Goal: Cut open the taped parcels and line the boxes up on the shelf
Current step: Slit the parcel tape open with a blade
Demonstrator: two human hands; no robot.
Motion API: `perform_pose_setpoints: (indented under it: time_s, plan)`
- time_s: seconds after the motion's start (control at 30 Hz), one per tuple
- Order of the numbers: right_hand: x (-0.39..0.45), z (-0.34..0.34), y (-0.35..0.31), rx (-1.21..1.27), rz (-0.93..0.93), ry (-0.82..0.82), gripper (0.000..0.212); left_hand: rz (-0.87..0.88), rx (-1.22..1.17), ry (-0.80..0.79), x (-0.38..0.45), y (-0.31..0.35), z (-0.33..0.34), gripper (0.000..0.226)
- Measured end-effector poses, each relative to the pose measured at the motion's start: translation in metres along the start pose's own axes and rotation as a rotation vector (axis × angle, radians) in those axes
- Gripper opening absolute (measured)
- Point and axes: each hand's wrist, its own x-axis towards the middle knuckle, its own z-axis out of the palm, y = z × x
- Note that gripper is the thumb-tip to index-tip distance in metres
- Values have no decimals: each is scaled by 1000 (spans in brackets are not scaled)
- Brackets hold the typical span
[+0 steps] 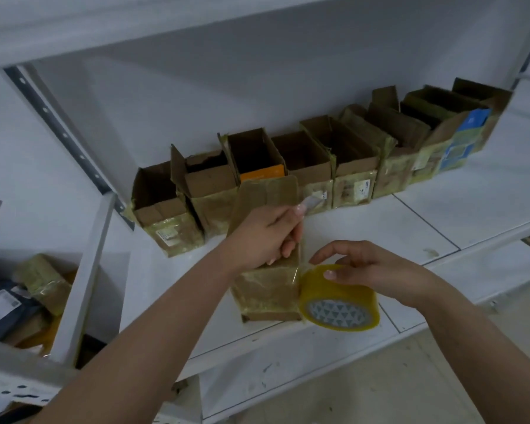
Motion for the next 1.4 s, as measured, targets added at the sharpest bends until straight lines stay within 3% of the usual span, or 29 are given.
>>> perform_pose_setpoints:
  time_s: [0.1,0.23,0.47,0.73,0.9,1.1,1.2,1.3,1.4]
  plan:
    - [6,-1,2,9,17,2,19,9,-5,0,3,-3,0,49]
    - [14,9,18,-178,64,38,22,28,15,3,1,-4,2,44]
    - [1,-1,26,-64,-7,80,18,15,191,-157,-5,14,-6,33]
    - [-10,-2,20,-202,-17,210,19,-65,906,-472,-2,62,-1,30]
    - [-17,-1,16,-323,-30,279,26,-53,1335,-481,0,69,26,35]
    - [-16,9,15,-367,-30,316,34,-18,1574,-445,-3,63,42,34]
    - [-16,9,14,-361,-47,351,35,-58,1514,-449,-5,61,37,37]
    - [-16,6,15,-354,-40,336,36,-61,1169,-443,-4,59,10,32]
    - [-14,8,22,-291,-21,307,42,-130,823,-243,-4,48,-7,26]
